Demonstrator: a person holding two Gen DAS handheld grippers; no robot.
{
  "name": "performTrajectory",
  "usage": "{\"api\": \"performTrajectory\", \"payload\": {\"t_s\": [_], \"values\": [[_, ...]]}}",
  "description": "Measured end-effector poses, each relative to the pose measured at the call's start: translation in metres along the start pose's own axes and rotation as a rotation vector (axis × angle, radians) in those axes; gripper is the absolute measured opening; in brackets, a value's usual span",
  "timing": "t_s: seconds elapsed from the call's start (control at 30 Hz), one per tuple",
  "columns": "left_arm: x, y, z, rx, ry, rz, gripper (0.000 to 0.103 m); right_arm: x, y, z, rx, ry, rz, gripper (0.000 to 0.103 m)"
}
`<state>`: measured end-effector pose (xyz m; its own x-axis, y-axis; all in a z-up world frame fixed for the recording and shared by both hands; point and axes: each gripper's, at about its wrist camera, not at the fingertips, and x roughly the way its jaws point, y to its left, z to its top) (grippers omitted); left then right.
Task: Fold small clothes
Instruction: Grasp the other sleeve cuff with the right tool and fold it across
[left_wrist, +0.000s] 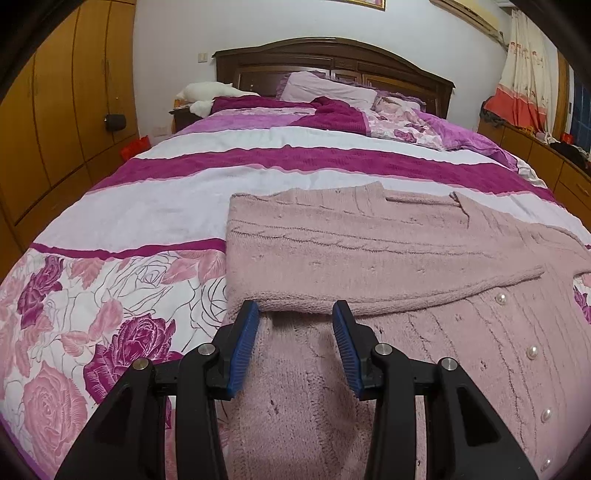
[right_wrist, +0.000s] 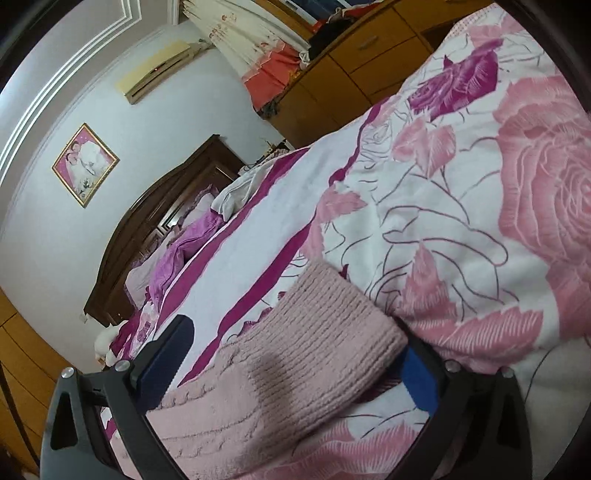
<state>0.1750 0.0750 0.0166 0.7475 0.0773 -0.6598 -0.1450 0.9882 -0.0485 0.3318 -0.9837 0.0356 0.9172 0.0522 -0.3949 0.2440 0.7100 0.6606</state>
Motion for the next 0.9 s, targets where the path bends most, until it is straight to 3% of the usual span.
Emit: {"api": "performTrajectory", "payload": {"t_s": [0.13,0.27,0.47,0.57,0.7,0.9], "values": [[0.001,-0.002,0.000,0.002,0.004,0.001,0.018,-0.018,-0.010,-0.009,0.043,-0.047,0.103,0.097],[0.001,-0.005,-0.001,0.017,0.008,0.004,0.018,-0.025,-0.033,-0.012,0.145,-0.075,0.085,0.055],[0.001,-0.005,-0.002,0.014,0.010,0.003,0.018,-0.019,-0.037,-0.013,0.154,-0.067,0.046,0.042],[0.001,-0.004,-0.002,0.005,0.013,0.002,0.018,-0.011,-0.038,-0.012,0.177,-0.048,-0.003,0.007],[0.000,-0.001,0.002,-0.007,0.007,-0.003,0.018,-0.010,-0.027,-0.005,0.129,-0.011,-0.058,0.007],[-0.009,0.008,0.021,-0.036,-0.045,-0.037,0.018,-0.031,0.037,0.018,-0.037,-0.010,-0.109,0.007]]}}
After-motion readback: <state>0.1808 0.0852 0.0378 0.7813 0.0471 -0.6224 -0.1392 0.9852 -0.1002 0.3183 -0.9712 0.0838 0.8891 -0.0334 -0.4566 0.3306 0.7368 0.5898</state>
